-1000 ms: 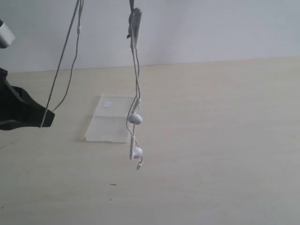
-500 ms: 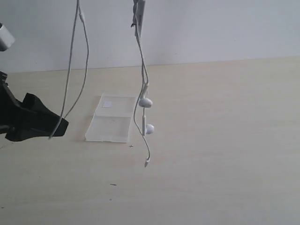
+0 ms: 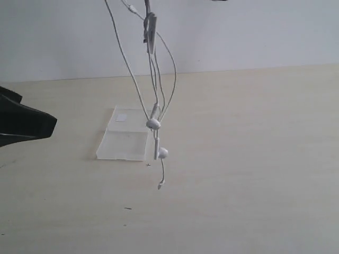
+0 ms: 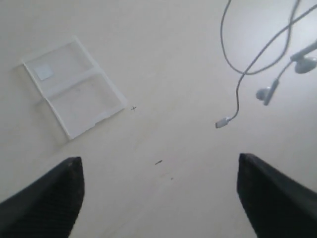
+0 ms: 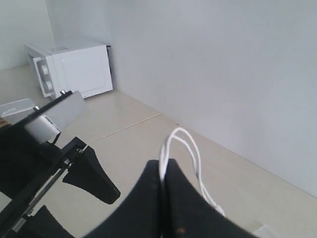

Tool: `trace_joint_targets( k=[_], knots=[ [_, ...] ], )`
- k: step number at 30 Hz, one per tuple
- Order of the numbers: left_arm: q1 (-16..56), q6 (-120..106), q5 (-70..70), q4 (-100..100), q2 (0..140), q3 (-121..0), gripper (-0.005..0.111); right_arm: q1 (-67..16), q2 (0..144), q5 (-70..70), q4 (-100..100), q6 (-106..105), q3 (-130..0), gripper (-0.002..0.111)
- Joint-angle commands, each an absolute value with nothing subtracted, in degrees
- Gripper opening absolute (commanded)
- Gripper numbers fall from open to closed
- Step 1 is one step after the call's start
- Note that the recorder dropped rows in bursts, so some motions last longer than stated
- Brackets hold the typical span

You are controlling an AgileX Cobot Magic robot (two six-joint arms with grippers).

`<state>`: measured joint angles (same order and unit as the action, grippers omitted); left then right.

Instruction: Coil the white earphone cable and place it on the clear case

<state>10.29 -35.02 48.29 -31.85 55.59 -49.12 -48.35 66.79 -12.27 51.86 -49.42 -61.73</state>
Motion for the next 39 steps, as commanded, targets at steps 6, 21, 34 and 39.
trace_joint_targets(
  k=[6, 21, 34, 39],
  knots=[
    [10.3, -57.0, 42.5, -49.6, 54.2, -49.5, 0.084, -48.3, 70.0, -11.5, 51.5, -49.8, -62.2, 0.000],
    [10.3, -61.6, 40.6, -52.6, 54.2, -49.5, 0.084, -48.3, 74.9, -30.4, 31.3, -33.9, -69.7, 0.000],
    [10.3, -61.5, 40.9, -52.6, 54.2, -49.5, 0.084, -48.3, 86.5, -67.9, 12.4, -25.2, -94.1, 0.000],
    [10.3, -61.5, 42.0, -52.9, 53.9, -49.5, 0.084, -48.3, 91.3, -70.0, 11.5, -25.5, -103.1, 0.000]
  ],
)
